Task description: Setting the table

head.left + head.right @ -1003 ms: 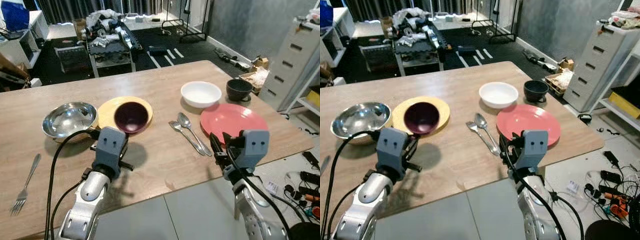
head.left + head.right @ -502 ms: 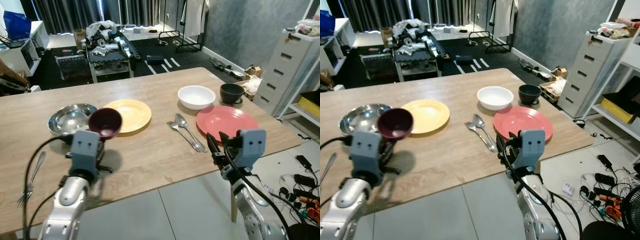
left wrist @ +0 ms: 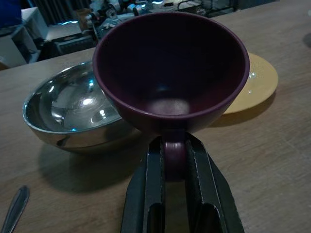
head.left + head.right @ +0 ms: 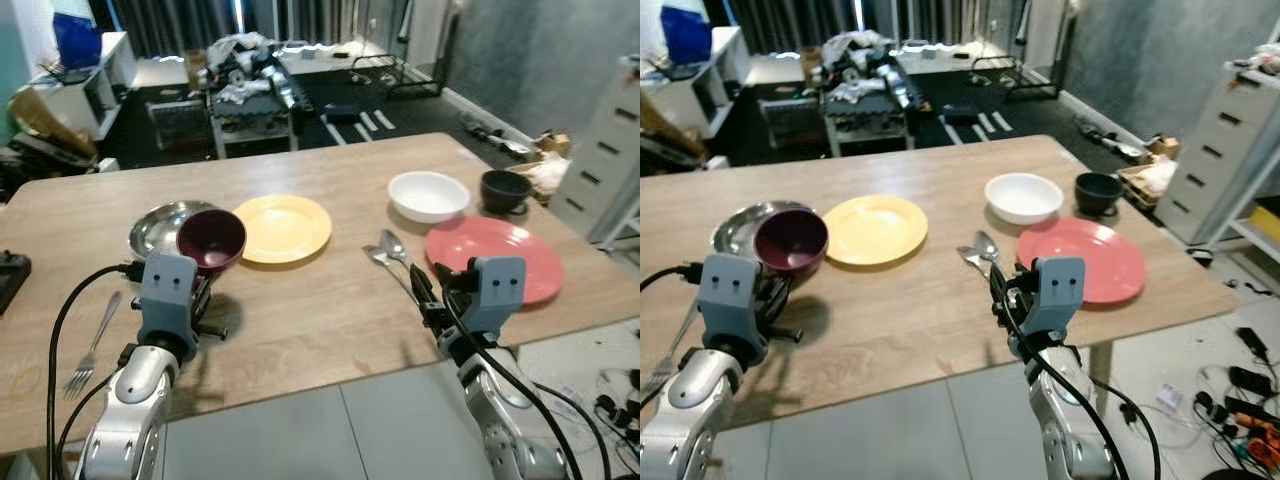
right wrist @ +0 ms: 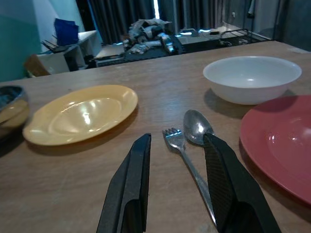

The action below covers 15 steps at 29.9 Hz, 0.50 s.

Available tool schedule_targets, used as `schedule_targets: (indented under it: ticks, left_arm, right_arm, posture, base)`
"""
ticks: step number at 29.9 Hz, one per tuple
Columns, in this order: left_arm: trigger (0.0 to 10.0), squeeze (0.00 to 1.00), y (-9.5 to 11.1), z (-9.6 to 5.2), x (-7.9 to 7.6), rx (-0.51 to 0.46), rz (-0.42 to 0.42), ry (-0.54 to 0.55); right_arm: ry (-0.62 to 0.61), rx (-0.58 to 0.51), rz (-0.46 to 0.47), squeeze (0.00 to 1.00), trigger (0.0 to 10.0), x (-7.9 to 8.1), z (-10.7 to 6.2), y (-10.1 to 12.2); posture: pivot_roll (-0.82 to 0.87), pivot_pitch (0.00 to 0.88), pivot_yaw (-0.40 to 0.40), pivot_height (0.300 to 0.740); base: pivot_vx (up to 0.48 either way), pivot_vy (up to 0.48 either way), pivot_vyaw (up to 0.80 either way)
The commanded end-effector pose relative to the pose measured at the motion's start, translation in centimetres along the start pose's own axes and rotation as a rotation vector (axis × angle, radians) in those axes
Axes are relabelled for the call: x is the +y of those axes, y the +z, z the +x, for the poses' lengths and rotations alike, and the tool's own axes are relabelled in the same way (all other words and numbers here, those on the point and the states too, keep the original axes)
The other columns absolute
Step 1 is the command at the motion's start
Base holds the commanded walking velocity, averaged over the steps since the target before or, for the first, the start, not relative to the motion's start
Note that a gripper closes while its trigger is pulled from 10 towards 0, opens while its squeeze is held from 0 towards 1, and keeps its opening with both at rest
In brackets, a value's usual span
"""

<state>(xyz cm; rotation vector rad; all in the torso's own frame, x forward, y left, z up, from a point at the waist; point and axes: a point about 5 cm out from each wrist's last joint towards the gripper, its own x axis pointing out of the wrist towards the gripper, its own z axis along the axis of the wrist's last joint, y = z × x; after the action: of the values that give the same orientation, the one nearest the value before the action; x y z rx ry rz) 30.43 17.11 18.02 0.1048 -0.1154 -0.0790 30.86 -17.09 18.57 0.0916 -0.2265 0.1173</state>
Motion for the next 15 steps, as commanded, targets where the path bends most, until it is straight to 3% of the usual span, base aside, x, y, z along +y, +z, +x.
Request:
schedule_targets:
  ticks: [1, 11, 15]
  left_arm:
    - [10.0, 0.0, 0.0, -0.3, 0.4, 0.009, -0.001, 0.008]
    - [10.0, 0.0, -0.2, -0.2, -0.2, 0.021, 0.005, -0.007]
    - [10.0, 0.0, -0.2, -0.1, -0.3, 0.025, 0.01, -0.015]
  right_arm:
    - [-0.011, 0.026, 0.004, 0.0, 10.0, 0.0, 0.0, -0.5]
    - [-0.109, 0.039, -0.011, 0.0, 10.0, -1.1, 0.3, -0.6]
    - [-0.151, 0.041, 0.005, 0.0, 10.0, -1.7, 0.3, -0.6]
  posture:
    - [0.0, 0.071, 0.087, 0.74]
    - [0.0, 0.07, 0.088, 0.74]
    - [-0.01, 0.07, 0.089, 0.74]
  base:
    - [0.0, 0.0, 0.8]
    - [0.0, 0.0, 0.79]
    - [0.0, 0.0, 0.0]
